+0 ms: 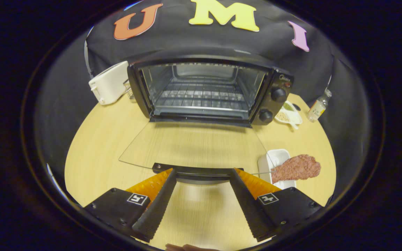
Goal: Open the toaster oven, put the food inside, and close the toaster oven door.
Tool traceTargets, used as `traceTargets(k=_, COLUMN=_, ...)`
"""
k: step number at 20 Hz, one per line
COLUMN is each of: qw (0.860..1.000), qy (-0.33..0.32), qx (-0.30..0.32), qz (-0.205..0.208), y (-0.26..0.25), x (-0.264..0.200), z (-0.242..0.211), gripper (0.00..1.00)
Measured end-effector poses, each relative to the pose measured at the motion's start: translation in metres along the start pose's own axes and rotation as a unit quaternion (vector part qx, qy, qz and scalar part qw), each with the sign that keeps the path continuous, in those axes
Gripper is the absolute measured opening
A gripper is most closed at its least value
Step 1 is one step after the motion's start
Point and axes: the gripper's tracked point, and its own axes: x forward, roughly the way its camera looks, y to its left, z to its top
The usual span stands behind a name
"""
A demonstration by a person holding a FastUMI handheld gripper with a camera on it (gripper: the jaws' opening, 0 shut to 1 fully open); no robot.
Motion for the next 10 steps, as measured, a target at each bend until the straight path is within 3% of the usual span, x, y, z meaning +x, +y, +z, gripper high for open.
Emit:
traceTargets(k=3, qw=0.999, qy=0.037, qx=0.021, qz=0.015, y=0.002, x=0.020, z=-0.020, gripper=0.99)
traceTargets(k=10, qw=0.999, qy=0.033, qx=-0.006, qz=0.018, y=0.001, x=0.009, z=-0.022, gripper=0.99)
